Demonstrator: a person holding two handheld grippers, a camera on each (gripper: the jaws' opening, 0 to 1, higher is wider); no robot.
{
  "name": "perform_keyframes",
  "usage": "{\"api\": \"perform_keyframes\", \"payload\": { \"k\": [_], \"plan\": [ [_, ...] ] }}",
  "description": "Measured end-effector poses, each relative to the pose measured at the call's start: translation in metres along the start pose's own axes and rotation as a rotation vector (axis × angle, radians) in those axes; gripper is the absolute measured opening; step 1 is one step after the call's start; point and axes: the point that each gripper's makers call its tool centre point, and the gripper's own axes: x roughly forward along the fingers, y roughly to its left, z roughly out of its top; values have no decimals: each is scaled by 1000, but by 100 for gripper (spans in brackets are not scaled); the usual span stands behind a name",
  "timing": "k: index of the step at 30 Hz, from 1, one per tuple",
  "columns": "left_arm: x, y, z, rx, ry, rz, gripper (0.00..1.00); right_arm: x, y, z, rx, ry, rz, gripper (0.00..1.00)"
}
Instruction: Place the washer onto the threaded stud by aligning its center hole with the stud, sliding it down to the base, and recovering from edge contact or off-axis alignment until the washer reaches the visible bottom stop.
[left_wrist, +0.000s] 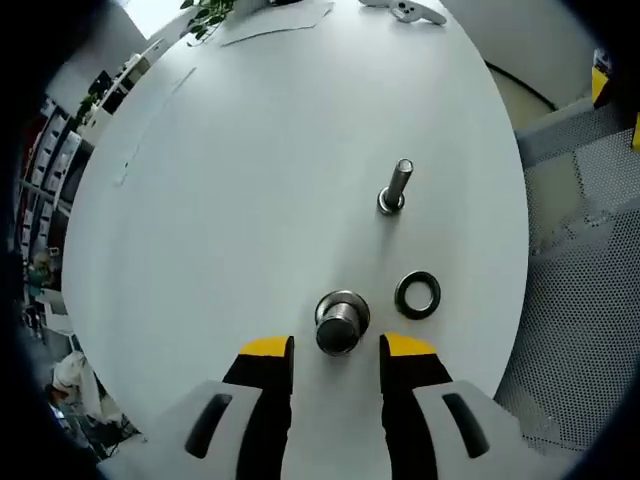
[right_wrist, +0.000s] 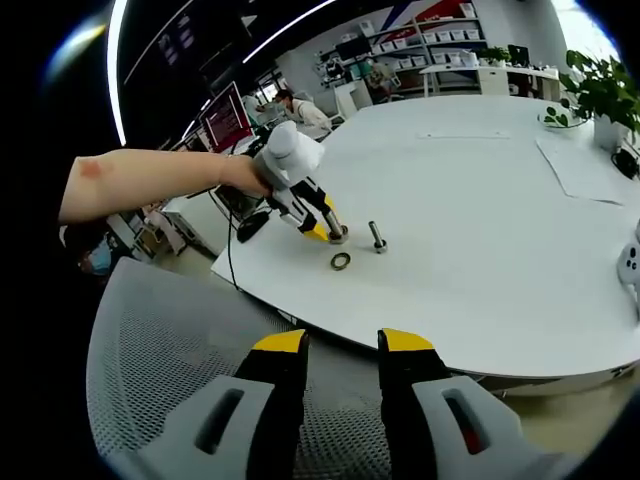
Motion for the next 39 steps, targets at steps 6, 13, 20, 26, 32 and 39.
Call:
{"api": "perform_keyframes", "payload": {
  "k": [6, 13, 20, 26, 32, 39],
  "plan": [
    [-6, -5, -9, -76, -49, 9, 37, 0, 0, 0, -1, 0, 0, 30],
    [-10, -15, -22, -77, -62, 1, 37, 0, 0, 0, 1, -5, -2, 30],
    [-15, -21, -19, -65, -104, 6, 36, 0, 0, 0, 1, -3, -3, 30],
    [-12, -36, -14, -70, -121, -37, 36, 0, -1, 0, 1, 0, -4, 30],
    [-6, -48, -9, -63, -133, -68, 37, 0, -1, -1, 1, 2, -5, 30],
    [-2, -57, 0, -74, -170, -91, 37, 0, -1, -1, 1, 4, -5, 30]
  ]
}}
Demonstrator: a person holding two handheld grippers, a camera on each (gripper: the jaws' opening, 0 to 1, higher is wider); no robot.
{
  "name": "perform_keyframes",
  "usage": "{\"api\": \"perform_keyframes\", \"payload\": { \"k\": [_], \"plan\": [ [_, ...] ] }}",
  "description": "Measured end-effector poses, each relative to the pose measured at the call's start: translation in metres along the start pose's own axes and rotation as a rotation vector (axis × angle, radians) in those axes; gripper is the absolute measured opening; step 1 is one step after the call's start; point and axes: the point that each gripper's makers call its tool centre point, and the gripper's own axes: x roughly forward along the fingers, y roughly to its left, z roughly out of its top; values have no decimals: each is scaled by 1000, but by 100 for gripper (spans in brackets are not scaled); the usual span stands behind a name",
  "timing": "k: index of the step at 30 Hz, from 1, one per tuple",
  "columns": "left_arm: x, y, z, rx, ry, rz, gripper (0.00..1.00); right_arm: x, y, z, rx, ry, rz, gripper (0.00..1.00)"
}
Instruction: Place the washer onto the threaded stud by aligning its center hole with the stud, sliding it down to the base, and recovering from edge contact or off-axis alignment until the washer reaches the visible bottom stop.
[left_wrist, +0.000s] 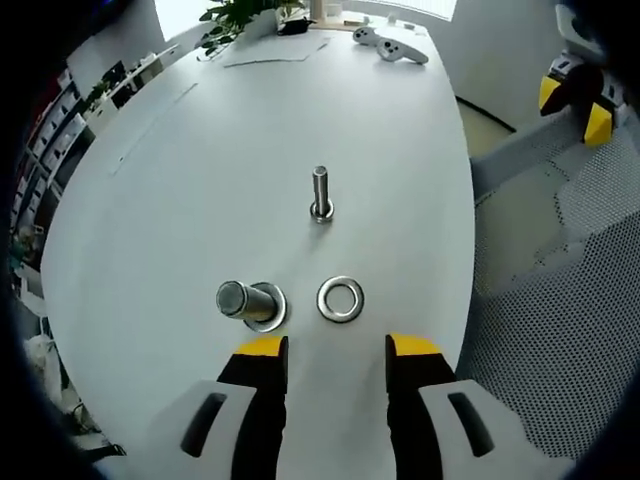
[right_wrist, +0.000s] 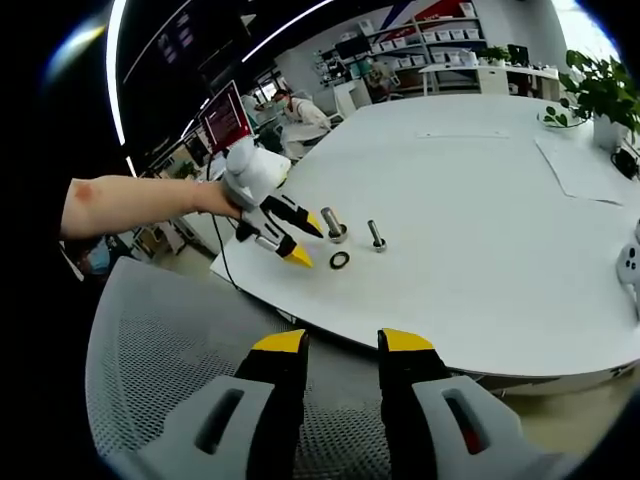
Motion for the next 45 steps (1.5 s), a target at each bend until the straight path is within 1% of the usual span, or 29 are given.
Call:
{"api": "perform_keyframes", "payload": {
  "k": [5, 13, 17, 20, 22, 26, 27, 28, 29, 33, 35, 40, 45],
  "plan": [
    [8, -8, 1, 29, 12, -13, 37, 0, 0, 0, 1, -1, 0, 30],
    [15, -6, 7, 37, 19, -14, 37, 0, 0, 1, 4, -6, -4, 30],
    [18, -8, 10, 43, 18, -16, 36, 0, -1, 1, 5, -8, -6, 30],
    [22, -8, 9, 52, 29, -15, 36, 0, -1, 1, 5, -8, -5, 30],
    [24, -11, 9, 62, 33, -26, 36, 0, -1, 1, 4, -7, -5, 30],
    [30, -12, 2, 77, 71, -25, 36, 0, -2, 2, 6, -12, -12, 31],
    [30, -9, 6, 100, 57, -2, 35, 0, -2, 2, 5, -11, -10, 31],
    [30, -7, 5, 79, 62, 20, 35, 0, -1, 2, 5, -11, -9, 31],
    [30, -8, 6, 85, 61, 11, 35, 0, -1, 2, 5, -11, -9, 31],
    [31, -8, 8, 93, 67, 11, 35, 0, -1, 2, 4, -12, -6, 31],
    [31, -9, 9, 125, 69, 1, 34, 0, 0, 2, 3, -11, -3, 31],
    [32, -11, 11, 162, 102, -10, 33, 0, 0, 2, 1, -10, 0, 31],
    [33, -9, 13, 165, 116, -11, 30, 0, 0, 2, 1, -11, 1, 31]
  ]
}}
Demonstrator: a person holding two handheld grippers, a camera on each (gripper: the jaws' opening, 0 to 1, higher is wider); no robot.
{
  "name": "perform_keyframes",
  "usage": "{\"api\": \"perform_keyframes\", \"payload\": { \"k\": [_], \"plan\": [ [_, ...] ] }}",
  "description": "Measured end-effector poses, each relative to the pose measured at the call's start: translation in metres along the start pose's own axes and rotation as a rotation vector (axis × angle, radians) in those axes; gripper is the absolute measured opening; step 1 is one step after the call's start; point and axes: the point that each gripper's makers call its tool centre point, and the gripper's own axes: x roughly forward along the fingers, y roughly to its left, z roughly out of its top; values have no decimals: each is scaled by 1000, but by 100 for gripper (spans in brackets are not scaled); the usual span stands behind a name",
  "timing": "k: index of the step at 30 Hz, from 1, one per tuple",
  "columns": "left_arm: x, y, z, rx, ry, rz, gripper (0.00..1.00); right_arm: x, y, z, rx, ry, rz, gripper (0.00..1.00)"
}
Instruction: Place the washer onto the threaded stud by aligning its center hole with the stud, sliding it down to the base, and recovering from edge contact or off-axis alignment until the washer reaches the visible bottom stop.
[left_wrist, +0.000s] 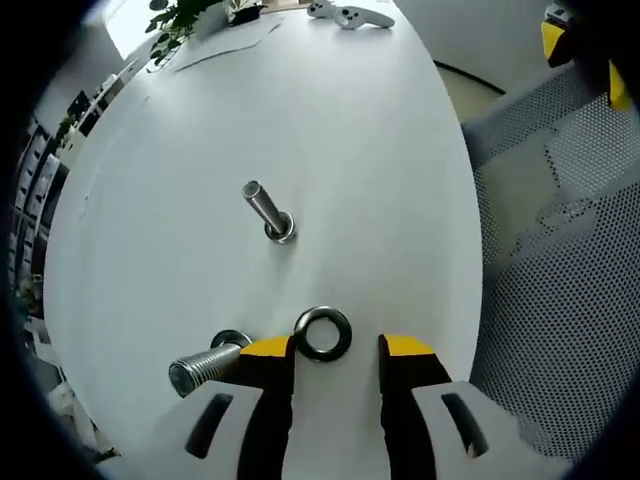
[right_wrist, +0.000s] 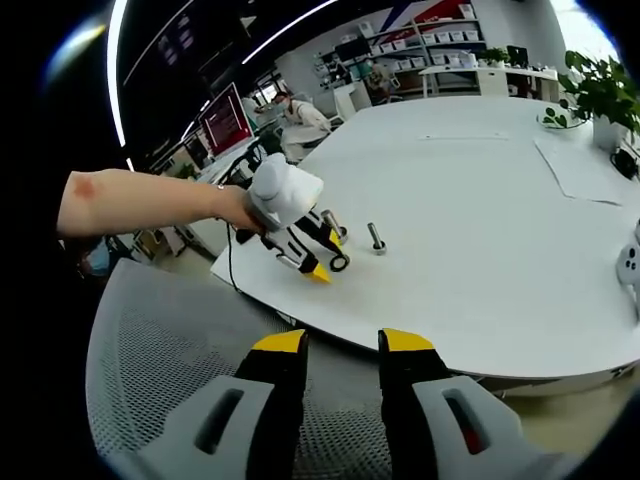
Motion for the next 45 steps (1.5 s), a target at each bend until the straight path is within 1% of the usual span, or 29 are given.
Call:
{"api": "perform_keyframes", "payload": {
  "k": [3, 11, 23, 25, 26, 38, 43, 45],
  "plan": [
    [0, 2, 1, -7, 2, 4, 27, 0, 0, 0, 1, -1, 0, 31],
    [0, 5, 1, -6, 2, 4, 23, 0, 0, 0, 0, -1, 2, 31],
    [0, 5, 1, -7, 6, 7, 23, 0, 0, 0, 1, -3, 3, 31],
    [0, 4, 2, 6, 5, 4, 21, 0, 0, 1, 1, -3, 3, 31],
    [0, 4, 3, 29, 3, 10, 21, 0, 0, 1, 1, -3, 3, 31],
    [1, 3, 2, 23, 7, 16, 19, 0, 0, 0, 0, 0, 3, 31],
    [0, 3, 1, 10, -6, 34, 19, 0, 0, 0, -2, 5, 4, 31],
    [-1, 3, 1, -14, -16, 40, 19, 0, 0, -1, -2, 5, 4, 31]
  ]
}}
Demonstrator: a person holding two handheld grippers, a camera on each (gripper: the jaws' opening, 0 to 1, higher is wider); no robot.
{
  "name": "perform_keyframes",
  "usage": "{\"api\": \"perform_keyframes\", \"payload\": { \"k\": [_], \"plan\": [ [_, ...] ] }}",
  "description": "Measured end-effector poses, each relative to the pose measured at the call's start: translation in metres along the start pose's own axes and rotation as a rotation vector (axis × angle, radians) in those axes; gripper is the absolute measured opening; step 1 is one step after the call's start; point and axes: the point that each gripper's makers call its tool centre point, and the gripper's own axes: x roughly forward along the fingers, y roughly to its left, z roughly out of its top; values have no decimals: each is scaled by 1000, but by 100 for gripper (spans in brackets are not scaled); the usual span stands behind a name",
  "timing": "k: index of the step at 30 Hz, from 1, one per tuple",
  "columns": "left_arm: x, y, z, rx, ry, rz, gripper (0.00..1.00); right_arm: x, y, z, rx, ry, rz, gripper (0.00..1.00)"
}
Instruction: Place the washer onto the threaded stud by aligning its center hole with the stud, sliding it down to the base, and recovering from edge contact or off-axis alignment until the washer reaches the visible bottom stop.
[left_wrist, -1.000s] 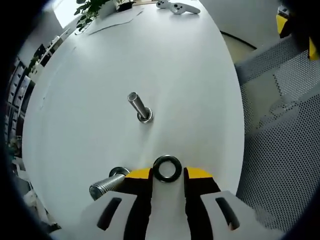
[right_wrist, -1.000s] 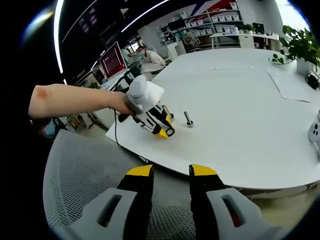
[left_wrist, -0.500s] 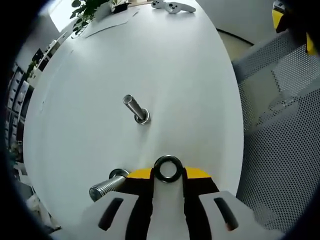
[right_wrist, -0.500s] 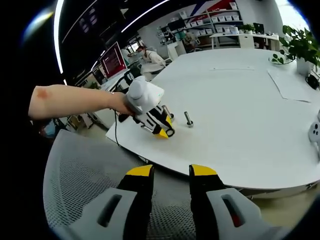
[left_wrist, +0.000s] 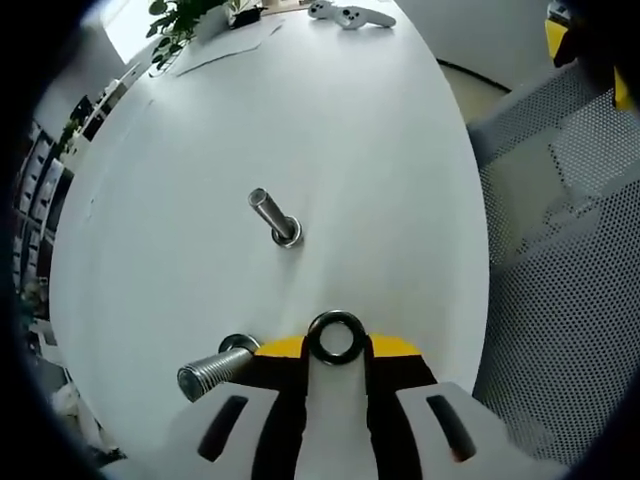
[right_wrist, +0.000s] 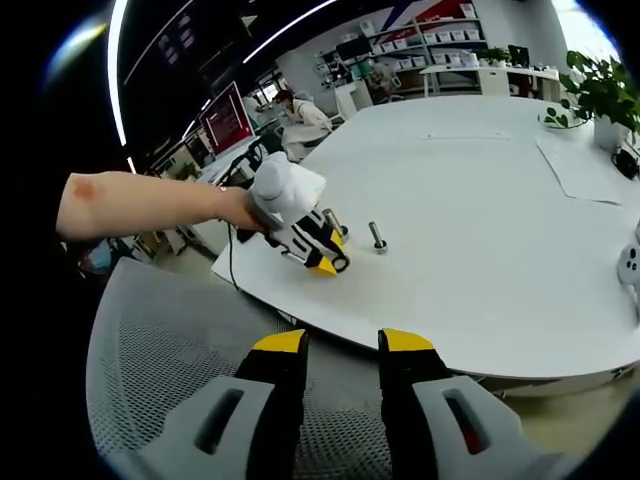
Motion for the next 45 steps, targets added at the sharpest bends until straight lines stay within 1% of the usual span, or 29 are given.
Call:
{"api": "perform_keyframes", "payload": {
  "k": [4, 10, 21, 26, 35, 40, 45],
  "plan": [
    [0, 1, -2, -30, -6, 4, 19, 0, 0, 0, 1, 0, 0, 31],
    [-5, 2, -10, -24, 7, 10, 19, 0, 0, 0, -1, 2, 0, 31],
    [-21, 5, -11, -96, -31, 11, 19, 0, 0, 0, -2, 1, 0, 31],
    [-29, 3, -12, -92, -38, 16, 19, 0, 0, -1, -6, 6, 2, 31],
    [-45, 9, -13, -107, -63, 37, 19, 0, 0, -1, -4, 2, -1, 31],
    [-54, 14, -11, -102, -69, 53, 19, 0, 1, -1, -4, 2, 1, 31],
    [-56, 17, -11, -85, -60, 60, 19, 0, 1, -1, -4, 0, 1, 31]
  ]
}}
